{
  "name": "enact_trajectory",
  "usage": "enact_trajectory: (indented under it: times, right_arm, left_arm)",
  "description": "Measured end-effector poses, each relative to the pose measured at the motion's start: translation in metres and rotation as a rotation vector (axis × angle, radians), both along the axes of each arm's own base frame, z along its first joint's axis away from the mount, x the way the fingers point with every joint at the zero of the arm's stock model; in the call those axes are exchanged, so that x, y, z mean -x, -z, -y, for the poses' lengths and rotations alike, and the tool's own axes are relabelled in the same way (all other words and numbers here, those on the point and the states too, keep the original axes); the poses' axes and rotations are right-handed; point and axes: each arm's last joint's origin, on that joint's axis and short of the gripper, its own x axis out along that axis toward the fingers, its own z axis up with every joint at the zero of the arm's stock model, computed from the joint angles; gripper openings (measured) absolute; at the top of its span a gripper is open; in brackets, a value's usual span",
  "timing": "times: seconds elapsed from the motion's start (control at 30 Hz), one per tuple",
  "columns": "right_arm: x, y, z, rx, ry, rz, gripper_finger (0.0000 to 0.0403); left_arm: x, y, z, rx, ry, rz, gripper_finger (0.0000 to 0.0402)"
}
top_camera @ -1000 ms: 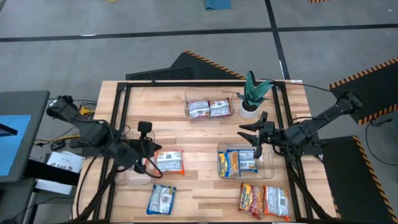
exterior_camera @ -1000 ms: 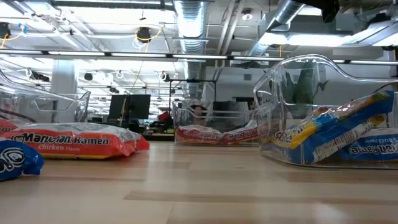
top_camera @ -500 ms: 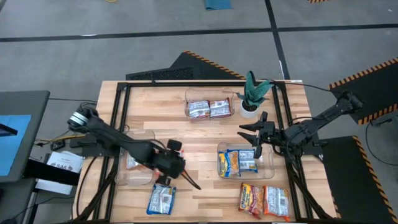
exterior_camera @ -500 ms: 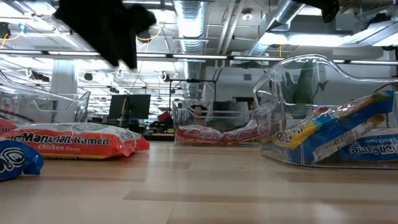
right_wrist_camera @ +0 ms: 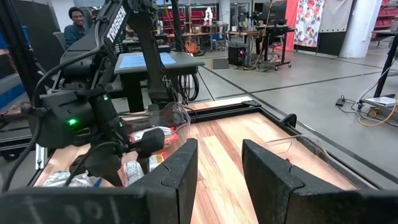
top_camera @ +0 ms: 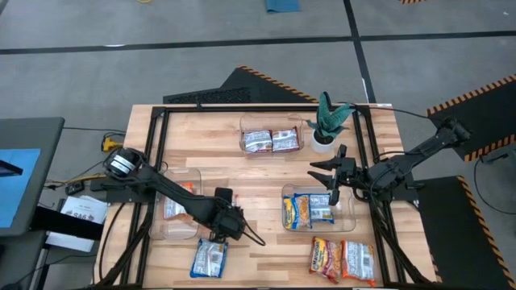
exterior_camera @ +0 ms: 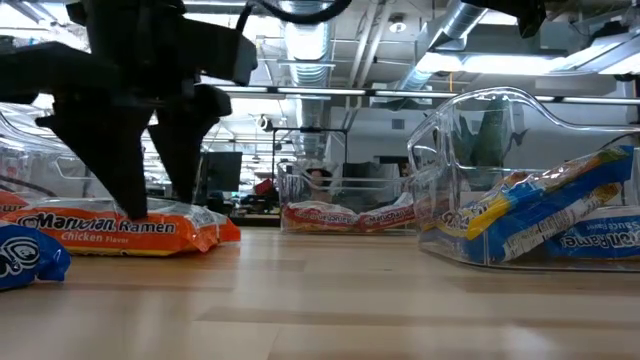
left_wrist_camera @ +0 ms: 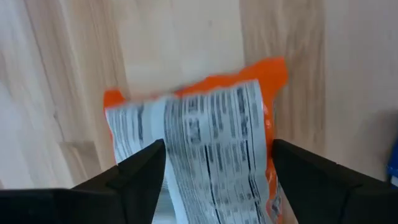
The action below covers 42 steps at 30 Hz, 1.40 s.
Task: Sort Maruchan noodles
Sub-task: Put the left orange bag into the bottom left transparent bin
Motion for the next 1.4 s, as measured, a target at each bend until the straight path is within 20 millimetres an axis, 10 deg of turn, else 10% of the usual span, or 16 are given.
enact_trajectory:
  times: [0.27, 0.53, 0.7, 1.1, 1.4]
  right_arm:
    - [0.0, 0.0, 0.0, 0.0, 0.0, 0.001, 0.0152]
    - [0.0, -0.001, 0.0, 0.01, 0.001, 0.009, 0.0152]
    - [0.0, -0.003, 0.0, 0.029, 0.001, 0.014, 0.0152]
    - [0.0, -0.004, 0.0, 0.037, -0.001, 0.025, 0.0152]
    - [0.0, -0.005, 0.0, 0.036, -0.001, 0.028, 0.0152]
  left_arm:
    - [0.006, 0.017, -0.003, 0.014, -0.126, 0.004, 0.0255]
    - [0.011, 0.019, -0.005, -0.042, -0.16, 0.031, 0.0034]
    - [0.004, 0.008, 0.0, -0.084, -0.098, 0.058, 0.0003]
    - [-0.006, -0.067, 0.0, -0.353, -0.018, 0.15, 0.0]
    - [0.065, -0.143, -0.01, -0.415, -0.206, 0.379, 0.0]
